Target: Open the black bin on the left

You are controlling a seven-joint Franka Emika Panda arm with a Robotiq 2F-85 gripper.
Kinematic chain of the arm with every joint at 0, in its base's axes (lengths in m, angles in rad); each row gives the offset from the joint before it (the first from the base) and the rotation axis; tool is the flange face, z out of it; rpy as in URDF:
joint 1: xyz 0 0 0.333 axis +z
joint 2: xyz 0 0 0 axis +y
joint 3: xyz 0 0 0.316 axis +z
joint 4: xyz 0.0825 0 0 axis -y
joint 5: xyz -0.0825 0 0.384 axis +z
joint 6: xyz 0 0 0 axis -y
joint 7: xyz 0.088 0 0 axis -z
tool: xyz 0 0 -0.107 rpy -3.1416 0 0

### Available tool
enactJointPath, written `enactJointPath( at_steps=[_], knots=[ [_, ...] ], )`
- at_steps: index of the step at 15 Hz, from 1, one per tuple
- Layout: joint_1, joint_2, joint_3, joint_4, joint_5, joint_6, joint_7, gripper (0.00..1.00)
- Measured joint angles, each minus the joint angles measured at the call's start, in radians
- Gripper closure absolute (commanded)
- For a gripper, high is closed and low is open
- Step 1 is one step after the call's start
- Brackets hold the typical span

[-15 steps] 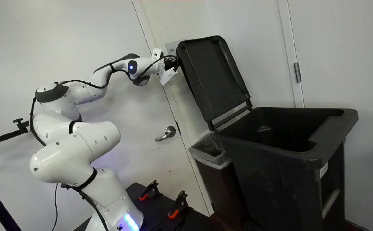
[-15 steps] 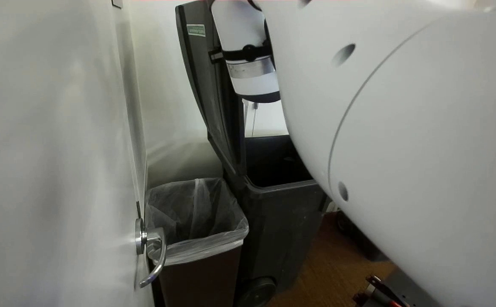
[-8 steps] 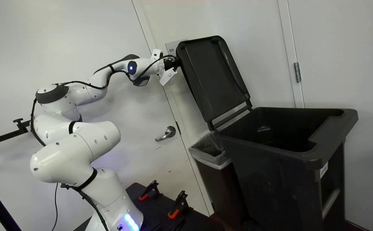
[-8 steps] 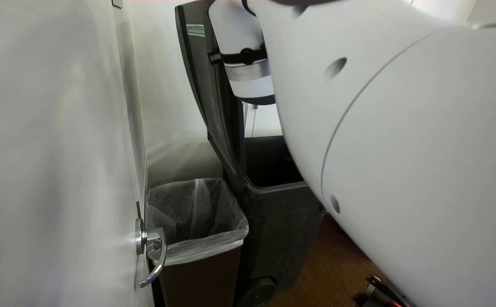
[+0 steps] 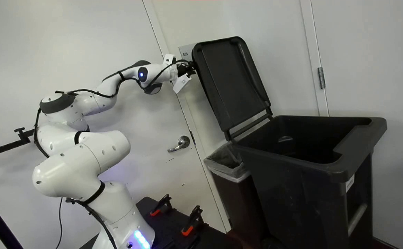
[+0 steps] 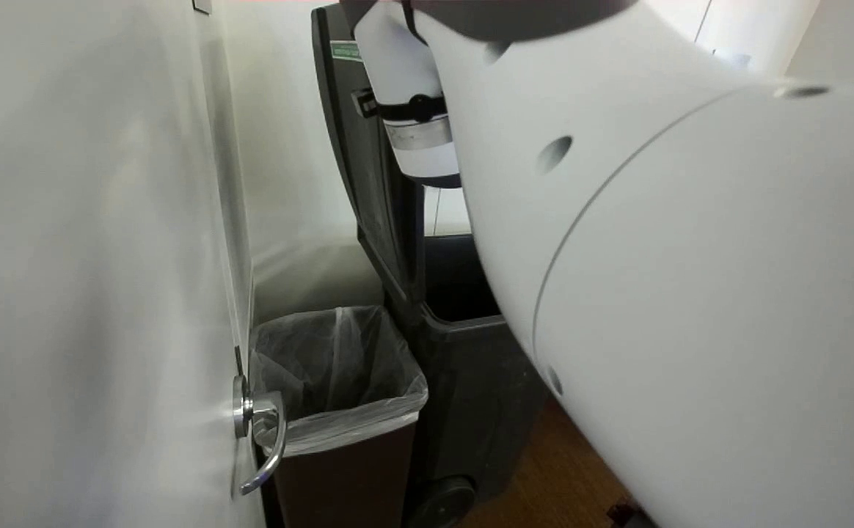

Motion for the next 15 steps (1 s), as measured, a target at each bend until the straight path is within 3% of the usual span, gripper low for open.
enactJointPath(
  at_steps=[2, 4, 5, 7, 15],
  knots=[
    [-0.004, -0.008, 0.004, -0.001, 0.0, 0.003, 0.0, 0.04],
    [-0.011, -0.015, 0.008, -0.002, 0.0, 0.003, 0.0, 0.02],
    [-0.015, -0.019, 0.01, -0.003, 0.0, 0.003, 0.0, 0.29],
    [-0.025, -0.027, 0.012, -0.004, 0.0, 0.004, 0.0, 0.3],
    [-0.03, -0.049, 0.011, -0.004, 0.0, 0.009, -0.001, 0.92]
  ],
)
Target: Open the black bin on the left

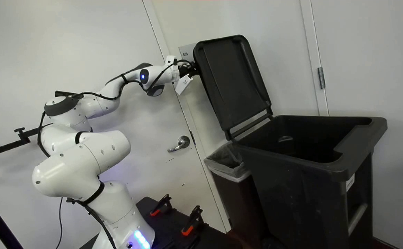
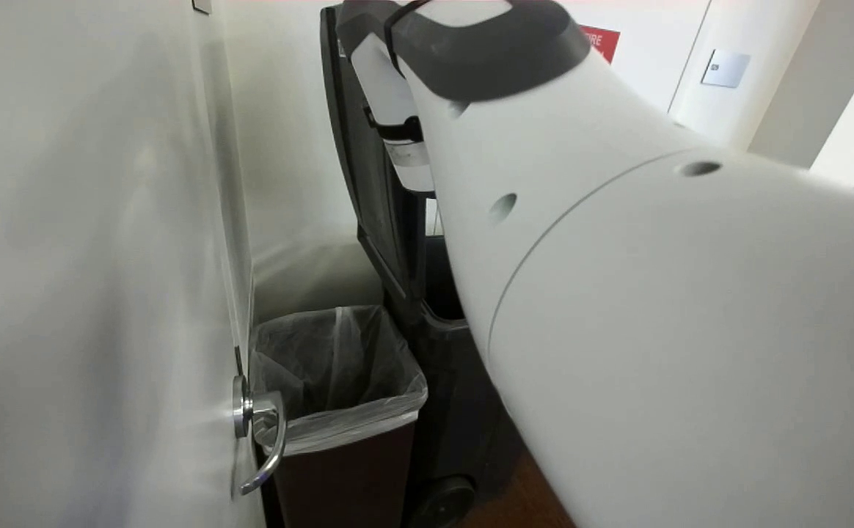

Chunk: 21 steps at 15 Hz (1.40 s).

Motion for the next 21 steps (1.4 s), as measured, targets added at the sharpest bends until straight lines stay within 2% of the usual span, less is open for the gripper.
enactJointPath(
  at_steps=[1, 2, 4, 16, 21],
  knots=[
    [0.002, -0.001, 0.0, 0.0, 0.0, 0.0, 0.0, 0.99],
    [0.004, -0.002, 0.0, 0.0, 0.0, 0.0, 0.0, 1.0],
    [0.012, -0.004, 0.002, 0.0, 0.0, -0.003, 0.001, 0.97],
    [0.041, -0.019, 0.025, 0.013, 0.0, -0.008, 0.001, 0.97],
    [0.051, -0.019, 0.026, 0.011, -0.007, -0.085, -0.003, 0.97]
  ],
)
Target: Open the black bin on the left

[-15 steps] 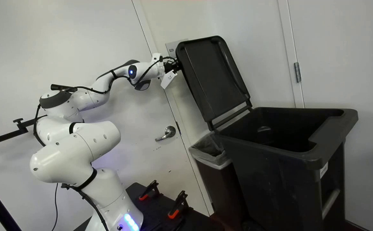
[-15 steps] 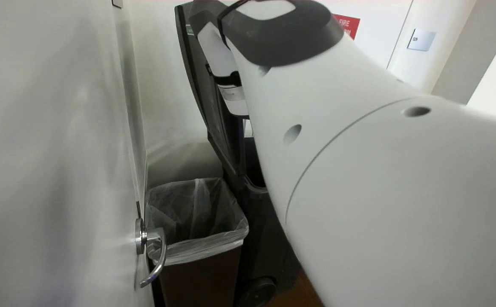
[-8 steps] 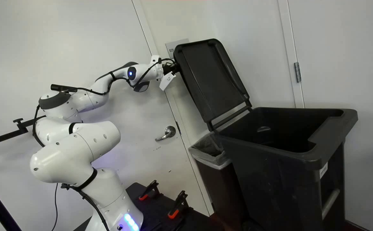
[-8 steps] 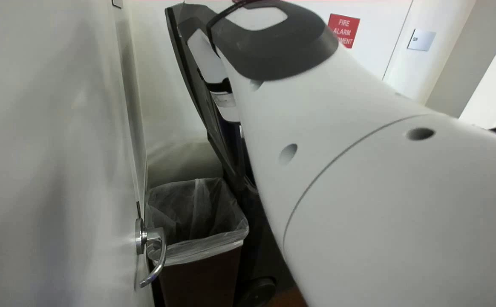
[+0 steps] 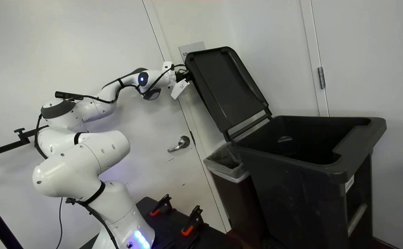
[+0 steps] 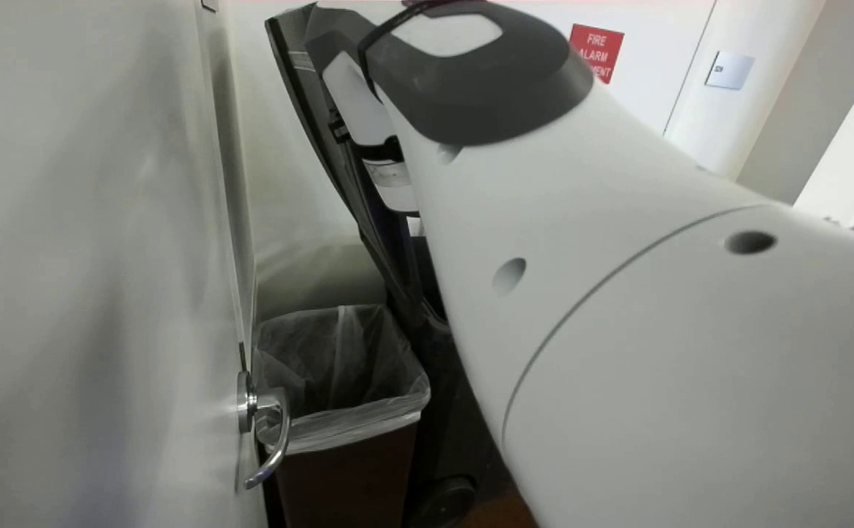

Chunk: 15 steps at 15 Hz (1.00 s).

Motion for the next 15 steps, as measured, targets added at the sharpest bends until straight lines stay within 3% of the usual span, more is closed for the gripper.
enactJointPath(
  at_steps=[8, 15],
  knots=[
    [0.03, -0.001, 0.024, -0.088, -0.079, -0.29, -0.037, 0.97],
    [0.051, -0.001, 0.03, -0.15, -0.107, -0.328, -0.076, 0.97]
  ],
)
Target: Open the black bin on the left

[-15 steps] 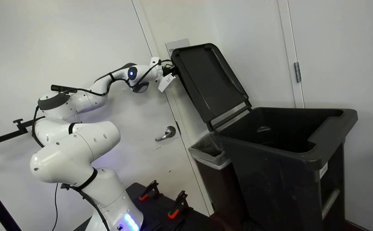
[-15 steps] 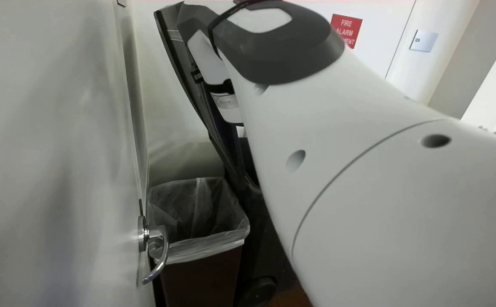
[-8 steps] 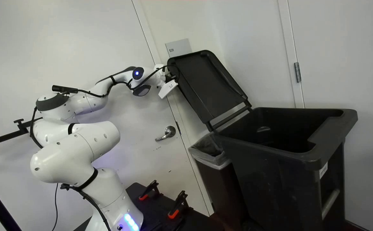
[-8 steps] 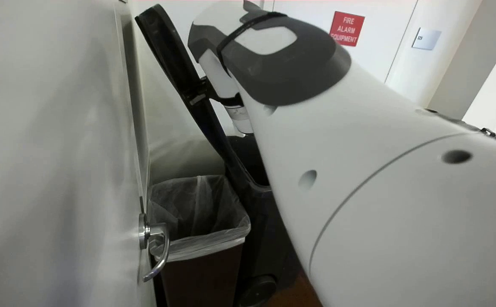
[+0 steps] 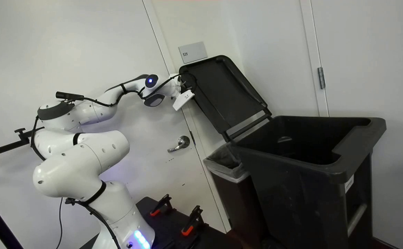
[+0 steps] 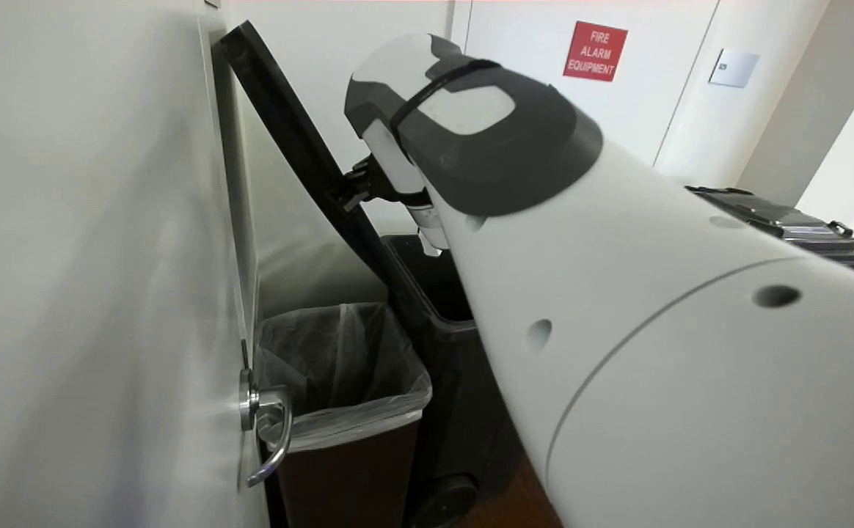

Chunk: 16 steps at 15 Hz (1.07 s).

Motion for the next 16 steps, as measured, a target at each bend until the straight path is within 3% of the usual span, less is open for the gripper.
enactJointPath(
  at_steps=[5, 10, 16],
  knots=[
    [0.077, 0.003, -0.078, -0.097, -0.03, -0.065, 0.0, 0.97],
    [0.16, 0.059, -0.231, -0.219, -0.127, -0.199, 0.002, 0.97],
    [0.21, 0.208, -0.423, -0.321, -0.312, -0.329, 0.002, 0.97]
  ],
)
